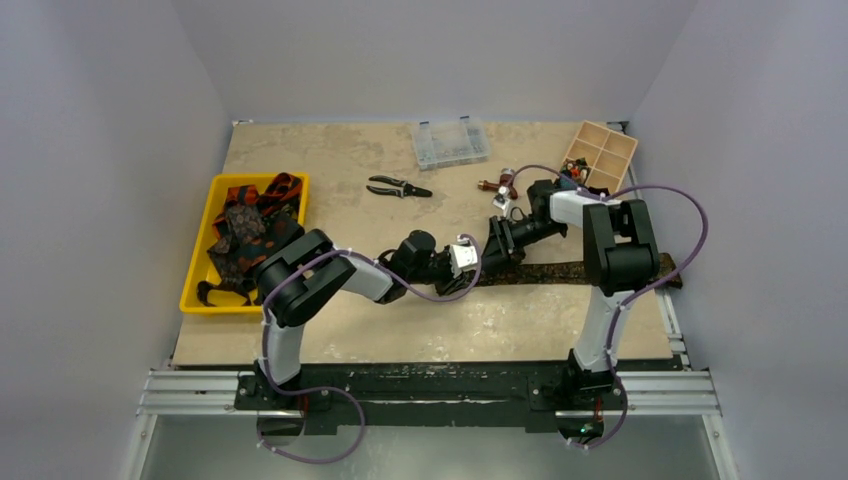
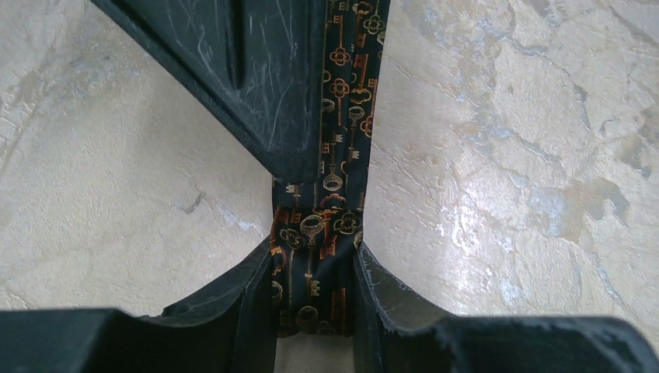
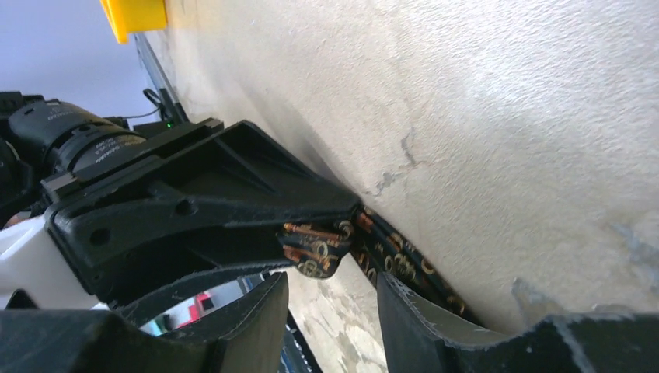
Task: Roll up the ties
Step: Roll the tie at the center of the board.
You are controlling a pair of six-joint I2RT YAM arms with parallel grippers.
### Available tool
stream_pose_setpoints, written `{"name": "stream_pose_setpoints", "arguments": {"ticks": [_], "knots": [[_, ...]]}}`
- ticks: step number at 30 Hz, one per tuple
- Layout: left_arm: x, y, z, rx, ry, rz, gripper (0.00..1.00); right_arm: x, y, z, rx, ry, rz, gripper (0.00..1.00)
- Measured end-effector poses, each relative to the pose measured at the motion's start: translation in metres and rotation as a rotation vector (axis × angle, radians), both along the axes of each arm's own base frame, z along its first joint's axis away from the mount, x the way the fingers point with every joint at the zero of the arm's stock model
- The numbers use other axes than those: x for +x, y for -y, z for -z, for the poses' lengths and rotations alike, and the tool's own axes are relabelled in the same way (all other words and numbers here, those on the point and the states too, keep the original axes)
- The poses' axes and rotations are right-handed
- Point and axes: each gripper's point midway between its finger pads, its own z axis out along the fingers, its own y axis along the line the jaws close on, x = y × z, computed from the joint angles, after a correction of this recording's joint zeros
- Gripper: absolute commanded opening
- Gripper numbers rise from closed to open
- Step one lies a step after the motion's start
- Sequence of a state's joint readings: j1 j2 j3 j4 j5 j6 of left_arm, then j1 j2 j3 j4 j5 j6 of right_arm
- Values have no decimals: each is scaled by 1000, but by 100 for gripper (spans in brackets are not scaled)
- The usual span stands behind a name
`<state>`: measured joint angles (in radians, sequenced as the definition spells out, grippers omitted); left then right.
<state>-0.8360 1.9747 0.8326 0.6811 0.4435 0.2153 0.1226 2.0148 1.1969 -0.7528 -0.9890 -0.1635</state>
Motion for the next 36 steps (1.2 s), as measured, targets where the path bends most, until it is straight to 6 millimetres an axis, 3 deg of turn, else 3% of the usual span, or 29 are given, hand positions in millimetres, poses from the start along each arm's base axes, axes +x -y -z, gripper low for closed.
{"name": "stream_pose_setpoints", "arguments": {"ticks": [4,10,11,14,25,30,36], "knots": [[1,-2,0,28,-8,-8,25,-4,-3,-6,-22,40,-12,43],[2,-2,0,58,-27,-4,26,-15,-23,4,-27,7,-57,40],[2,-2,0,61,-29,-4,26,-15,-23,5,-28,1,-55,34],[3,-1,0,71,-35,-6,27,-14,-23,11,-30,-21,-40,0],[1,-9,0,45,-25,15,63,-20,-25,19,46,-144,-15,0],[-4,-23,0,-28,-26,40,64,-24,-20,22,92,-201,2,0],[-3,-15,0,-87,-1,77,60,-24,-15,25,143,-224,2,0]]}}
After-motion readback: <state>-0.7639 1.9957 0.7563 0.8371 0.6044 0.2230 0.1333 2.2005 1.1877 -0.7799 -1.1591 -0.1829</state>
